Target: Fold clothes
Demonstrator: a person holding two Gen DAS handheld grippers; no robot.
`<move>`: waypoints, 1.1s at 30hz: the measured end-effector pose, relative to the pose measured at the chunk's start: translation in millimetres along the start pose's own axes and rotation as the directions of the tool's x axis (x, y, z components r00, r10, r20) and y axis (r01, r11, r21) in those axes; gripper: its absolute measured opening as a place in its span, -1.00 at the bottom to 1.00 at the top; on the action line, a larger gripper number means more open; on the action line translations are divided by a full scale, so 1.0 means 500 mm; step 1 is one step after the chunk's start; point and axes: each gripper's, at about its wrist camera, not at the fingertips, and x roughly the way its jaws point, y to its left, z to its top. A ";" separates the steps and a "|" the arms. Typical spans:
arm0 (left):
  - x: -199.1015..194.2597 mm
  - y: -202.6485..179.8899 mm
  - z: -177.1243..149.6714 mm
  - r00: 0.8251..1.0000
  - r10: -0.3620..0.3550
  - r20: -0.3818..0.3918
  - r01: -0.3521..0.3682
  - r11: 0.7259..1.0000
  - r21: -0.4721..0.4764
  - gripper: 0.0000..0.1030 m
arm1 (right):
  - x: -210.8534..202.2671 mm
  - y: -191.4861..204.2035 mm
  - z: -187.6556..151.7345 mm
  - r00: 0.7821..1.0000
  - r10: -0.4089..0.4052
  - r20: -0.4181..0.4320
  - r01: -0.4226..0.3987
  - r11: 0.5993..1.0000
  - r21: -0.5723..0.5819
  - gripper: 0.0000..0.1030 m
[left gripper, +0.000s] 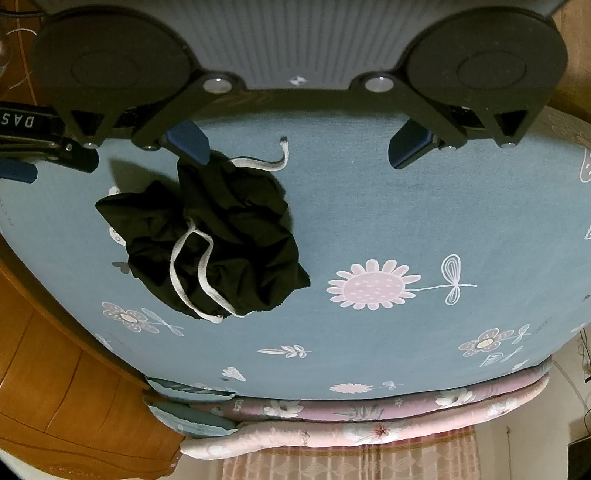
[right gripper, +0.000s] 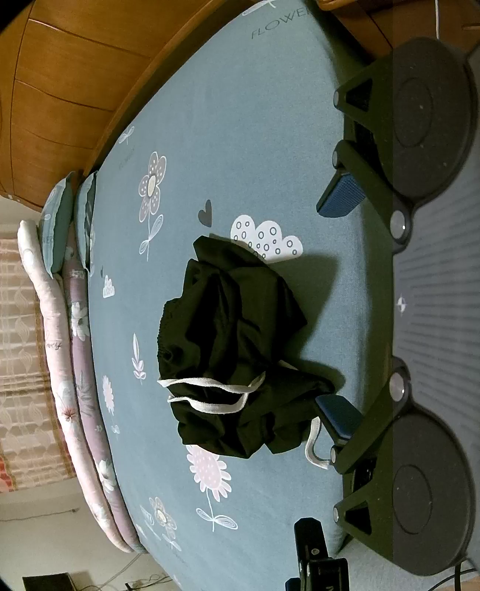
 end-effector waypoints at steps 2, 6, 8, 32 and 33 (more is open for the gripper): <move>0.001 0.001 -0.002 1.000 -0.001 0.001 0.001 1.000 -0.001 0.99 | -0.001 0.001 -0.001 1.000 0.001 0.003 -0.001 1.000 -0.003 1.00; 0.000 0.002 -0.002 1.000 -0.001 0.000 0.001 1.000 -0.002 0.99 | 0.000 0.001 -0.003 1.000 0.002 0.004 -0.002 1.000 -0.006 1.00; 0.000 0.002 -0.002 1.000 0.000 0.000 0.000 1.000 -0.002 0.99 | 0.000 0.002 -0.002 1.000 0.003 0.005 -0.003 1.000 -0.008 1.00; 0.001 0.000 -0.002 1.000 0.001 0.005 -0.001 1.000 -0.002 0.99 | 0.000 0.003 -0.001 1.000 0.006 0.011 -0.006 1.000 -0.009 1.00; 0.000 0.000 -0.002 1.000 0.001 0.007 -0.001 1.000 0.000 0.99 | 0.000 0.003 -0.001 1.000 0.006 0.011 -0.006 1.000 -0.009 1.00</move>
